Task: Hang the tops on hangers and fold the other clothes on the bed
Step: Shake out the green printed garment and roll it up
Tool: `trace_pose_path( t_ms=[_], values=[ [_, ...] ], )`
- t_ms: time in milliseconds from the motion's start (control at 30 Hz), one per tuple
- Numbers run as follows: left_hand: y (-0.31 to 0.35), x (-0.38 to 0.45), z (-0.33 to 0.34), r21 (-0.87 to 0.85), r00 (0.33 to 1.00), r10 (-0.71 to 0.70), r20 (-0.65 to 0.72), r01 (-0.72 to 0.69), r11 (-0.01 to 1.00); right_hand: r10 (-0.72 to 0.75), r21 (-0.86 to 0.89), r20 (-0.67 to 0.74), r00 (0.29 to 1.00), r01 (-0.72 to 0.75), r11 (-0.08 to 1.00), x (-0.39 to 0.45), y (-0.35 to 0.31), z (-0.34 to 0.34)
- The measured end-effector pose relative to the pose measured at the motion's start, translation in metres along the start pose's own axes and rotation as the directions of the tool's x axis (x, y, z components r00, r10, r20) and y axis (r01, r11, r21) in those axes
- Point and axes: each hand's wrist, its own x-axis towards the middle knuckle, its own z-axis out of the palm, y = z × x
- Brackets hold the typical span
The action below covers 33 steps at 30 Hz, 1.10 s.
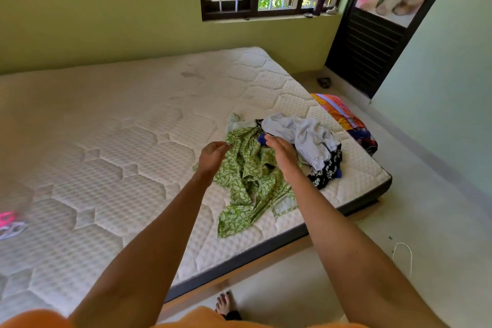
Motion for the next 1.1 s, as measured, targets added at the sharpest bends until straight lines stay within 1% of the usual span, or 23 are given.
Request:
trace_pose_path(
  t_ms=[100,167,267,367,433,467,567,633,667,700,733,767,800,833,867,900,933,967,1000,1033,1100],
  values=[
    [-0.012,0.02,0.016,0.041,0.999,-0.034,0.013,0.034,0.999,0.039,-0.031,0.006,0.999,-0.039,0.999,0.025,0.01,0.001],
    [-0.021,0.03,0.022,0.11,0.998,-0.069,0.011,0.067,0.992,0.134,-0.094,0.004,0.991,-0.134,0.987,0.039,0.018,0.004],
    [-0.04,0.041,0.024,0.164,0.992,-0.13,0.008,0.127,0.978,0.322,-0.225,0.047,0.946,-0.304,0.926,0.058,0.042,0.012],
    [-0.062,0.06,0.027,0.192,0.977,-0.206,-0.047,0.211,0.958,0.46,-0.304,0.101,0.882,-0.413,0.858,0.08,0.071,0.023],
    [-0.074,0.071,0.033,0.182,0.968,-0.236,-0.081,0.247,0.952,0.496,-0.335,0.142,0.856,-0.43,0.838,0.092,0.087,0.031],
    [-0.08,0.08,0.037,0.16,0.965,-0.244,-0.094,0.256,0.953,0.492,-0.335,0.176,0.852,-0.418,0.844,0.103,0.093,0.036],
    [-0.093,0.101,0.051,0.137,0.962,-0.251,-0.106,0.264,0.955,0.514,-0.371,0.244,0.822,-0.411,0.833,0.129,0.112,0.046],
    [-0.101,0.113,0.058,0.112,0.957,-0.265,-0.12,0.278,0.954,0.554,-0.279,0.305,0.775,-0.483,0.83,0.144,0.118,0.05],
    [-0.103,0.117,0.059,0.107,0.955,-0.27,-0.125,0.284,0.953,0.593,-0.239,0.318,0.74,-0.543,0.805,0.149,0.122,0.053],
    [-0.102,0.121,0.061,0.103,0.953,-0.272,-0.132,0.286,0.953,0.637,-0.244,0.33,0.696,-0.59,0.77,0.155,0.121,0.057],
    [-0.101,0.123,0.061,0.11,0.952,-0.276,-0.132,0.291,0.95,0.67,-0.267,0.315,0.672,-0.614,0.742,0.159,0.121,0.061],
    [-0.099,0.124,0.061,0.138,0.949,-0.284,-0.134,0.302,0.943,0.663,-0.346,0.319,0.677,-0.567,0.747,0.165,0.12,0.064],
    [-0.096,0.124,0.061,0.169,0.944,-0.299,-0.138,0.32,0.932,0.634,-0.434,0.335,0.697,-0.483,0.761,0.173,0.118,0.068],
    [-0.092,0.122,0.062,0.217,0.941,-0.311,-0.131,0.333,0.918,0.614,-0.462,0.344,0.71,-0.441,0.769,0.18,0.113,0.07],
    [-0.085,0.121,0.062,0.261,0.944,-0.308,-0.118,0.329,0.907,0.577,-0.412,0.385,0.72,-0.426,0.806,0.184,0.09,0.069],
    [-0.078,0.121,0.063,0.287,0.947,-0.309,-0.084,0.32,0.903,0.519,-0.296,0.425,0.742,-0.427,0.854,0.186,0.067,0.067],
    [-0.07,0.122,0.064,0.281,0.954,-0.296,-0.051,0.298,0.912,0.45,-0.204,0.463,0.764,-0.402,0.893,0.185,0.04,0.065],
    [-0.057,0.124,0.067,0.257,0.963,-0.265,-0.047,0.268,0.929,0.391,-0.137,0.524,0.756,-0.379,0.915,0.183,0.007,0.062],
    [-0.046,0.127,0.07,0.233,0.97,-0.228,-0.088,0.243,0.942,0.332,-0.084,0.582,0.742,-0.351,0.932,0.181,-0.018,0.061],
    [-0.022,0.128,0.07,0.207,0.968,-0.183,-0.172,0.218,0.954,0.256,-0.037,0.641,0.723,-0.304,0.952,0.181,-0.049,0.063],
    [0.024,0.132,0.069,0.179,0.938,-0.098,-0.331,0.164,0.97,0.149,0.009,0.705,0.694,-0.219,0.976,0.176,-0.094,0.065]
  ],
)
